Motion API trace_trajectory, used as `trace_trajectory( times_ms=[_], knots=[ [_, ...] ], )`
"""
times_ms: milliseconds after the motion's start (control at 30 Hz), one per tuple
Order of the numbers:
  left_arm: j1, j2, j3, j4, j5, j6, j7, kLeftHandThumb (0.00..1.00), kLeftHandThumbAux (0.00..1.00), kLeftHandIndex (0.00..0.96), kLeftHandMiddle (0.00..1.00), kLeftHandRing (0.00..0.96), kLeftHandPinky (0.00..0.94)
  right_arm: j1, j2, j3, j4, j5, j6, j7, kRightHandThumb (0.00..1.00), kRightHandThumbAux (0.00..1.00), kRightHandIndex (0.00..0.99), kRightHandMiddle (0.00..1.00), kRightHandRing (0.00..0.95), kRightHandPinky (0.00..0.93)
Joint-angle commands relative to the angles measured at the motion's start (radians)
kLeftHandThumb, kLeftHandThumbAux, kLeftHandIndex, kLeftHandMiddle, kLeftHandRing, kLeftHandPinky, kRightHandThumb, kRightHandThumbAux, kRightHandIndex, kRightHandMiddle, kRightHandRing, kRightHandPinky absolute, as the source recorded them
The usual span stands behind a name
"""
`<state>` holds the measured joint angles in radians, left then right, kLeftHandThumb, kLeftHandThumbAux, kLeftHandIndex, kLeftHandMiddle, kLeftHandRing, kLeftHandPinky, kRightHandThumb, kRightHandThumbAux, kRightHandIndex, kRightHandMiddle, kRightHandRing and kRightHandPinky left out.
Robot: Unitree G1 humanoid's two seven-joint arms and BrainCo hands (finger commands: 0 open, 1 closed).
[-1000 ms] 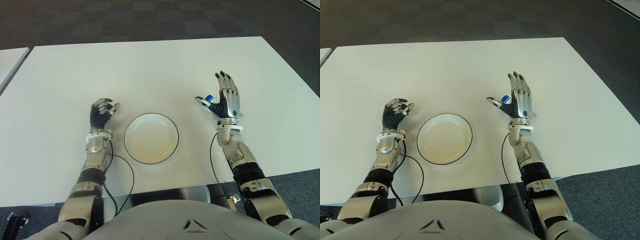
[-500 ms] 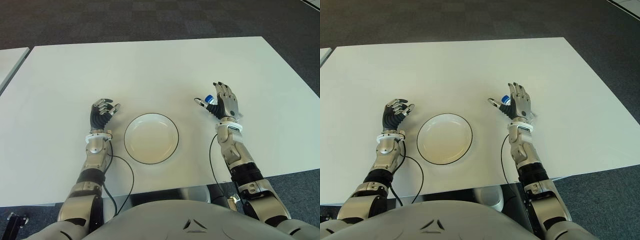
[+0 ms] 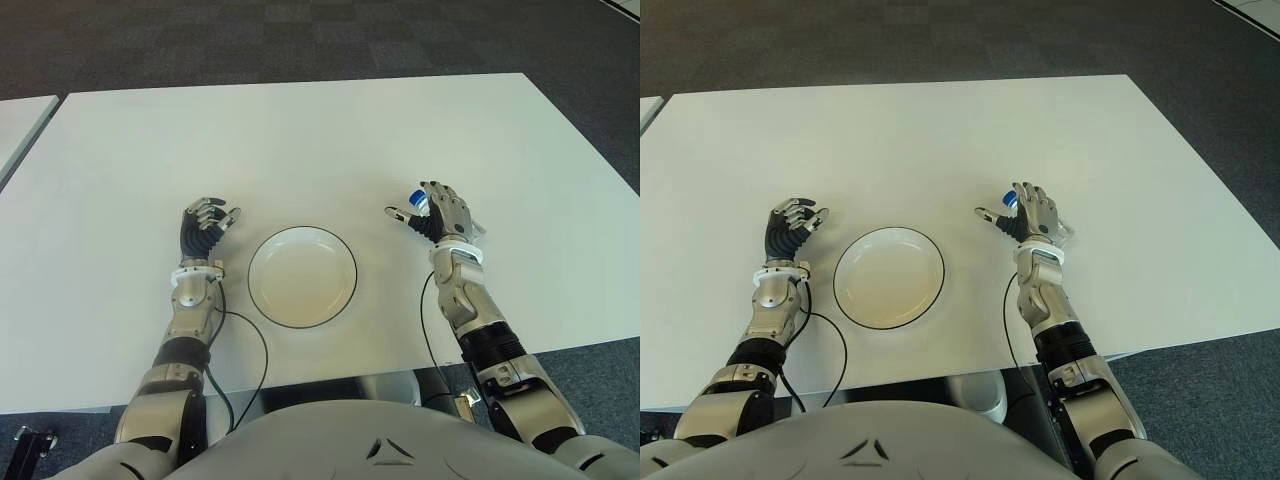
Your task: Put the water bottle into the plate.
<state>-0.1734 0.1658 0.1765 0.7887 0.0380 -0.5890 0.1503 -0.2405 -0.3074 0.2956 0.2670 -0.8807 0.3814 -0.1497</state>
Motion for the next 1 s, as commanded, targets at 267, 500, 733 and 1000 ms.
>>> trace_trajectory(
  times_ms=[267,500,733,1000],
  knots=[
    [0.008,-0.006,0.011,0.001,-0.030,0.003,-0.016,0.707,0.715,0.434,0.606,0.580,0.560,-0.069,0.035,0.008,0.159,0.082,0.066,0.115,0.572,0.147,0.000,0.000,0.000,0.000],
    [0.008,0.000,0.008,0.008,-0.027,-0.011,-0.009,0.707,0.715,0.434,0.609,0.584,0.565,-0.142,0.057,0.016,0.340,0.112,0.057,0.110,0.568,0.142,0.000,0.000,0.000,0.000],
    [0.006,-0.001,0.013,0.011,-0.037,-0.007,-0.007,0.708,0.715,0.434,0.607,0.580,0.557,-0.197,0.054,0.065,0.416,0.100,0.135,0.222,0.555,0.141,0.000,0.000,0.000,0.000],
    [0.003,-0.003,0.018,0.011,-0.049,0.000,-0.013,0.708,0.714,0.435,0.612,0.583,0.562,-0.266,0.068,0.119,0.483,0.094,0.251,0.340,0.555,0.179,0.000,0.000,0.000,0.000]
  ],
)
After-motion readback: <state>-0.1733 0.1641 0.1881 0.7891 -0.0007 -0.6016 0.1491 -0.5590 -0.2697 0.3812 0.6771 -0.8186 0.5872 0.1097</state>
